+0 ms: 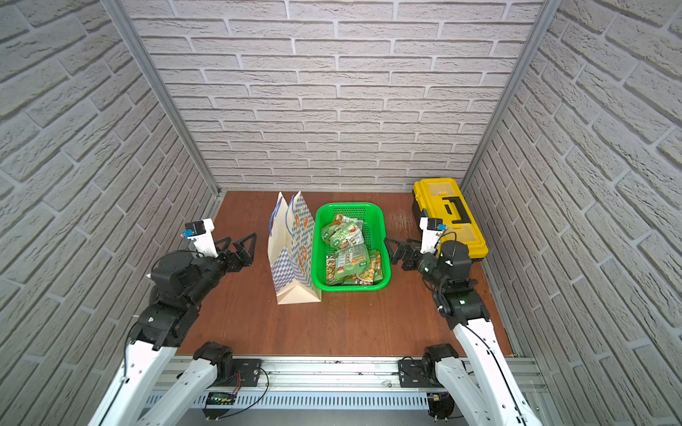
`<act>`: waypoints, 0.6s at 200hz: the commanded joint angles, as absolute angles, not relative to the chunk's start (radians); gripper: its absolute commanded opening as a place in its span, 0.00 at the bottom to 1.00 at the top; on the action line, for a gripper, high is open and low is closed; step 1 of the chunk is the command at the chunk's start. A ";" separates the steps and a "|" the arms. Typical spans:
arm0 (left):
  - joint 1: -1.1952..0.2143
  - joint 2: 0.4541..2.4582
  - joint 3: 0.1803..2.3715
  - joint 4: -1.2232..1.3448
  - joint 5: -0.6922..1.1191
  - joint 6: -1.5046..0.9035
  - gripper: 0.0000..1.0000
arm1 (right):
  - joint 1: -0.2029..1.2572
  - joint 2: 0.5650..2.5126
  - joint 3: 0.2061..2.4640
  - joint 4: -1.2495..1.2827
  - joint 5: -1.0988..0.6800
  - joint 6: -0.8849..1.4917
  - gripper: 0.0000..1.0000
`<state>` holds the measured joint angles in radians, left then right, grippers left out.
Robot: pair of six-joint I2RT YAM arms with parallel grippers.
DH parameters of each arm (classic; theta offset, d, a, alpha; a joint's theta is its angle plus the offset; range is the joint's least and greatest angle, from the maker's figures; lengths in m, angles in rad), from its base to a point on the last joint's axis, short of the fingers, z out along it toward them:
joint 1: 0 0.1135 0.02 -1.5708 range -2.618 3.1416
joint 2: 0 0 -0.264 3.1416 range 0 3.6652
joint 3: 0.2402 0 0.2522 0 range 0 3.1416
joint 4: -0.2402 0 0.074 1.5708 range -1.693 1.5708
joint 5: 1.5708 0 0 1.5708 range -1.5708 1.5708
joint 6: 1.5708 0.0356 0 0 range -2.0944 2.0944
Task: Place the condiment packets inside the bag
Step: Open the paper bag at the center of the board.
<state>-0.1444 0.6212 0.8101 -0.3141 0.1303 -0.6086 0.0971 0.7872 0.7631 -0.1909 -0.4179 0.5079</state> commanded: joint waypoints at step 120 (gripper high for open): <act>-0.117 0.961 1.204 -0.532 0.442 -0.642 0.98 | 0.667 1.411 1.502 -0.373 -0.230 0.427 0.92</act>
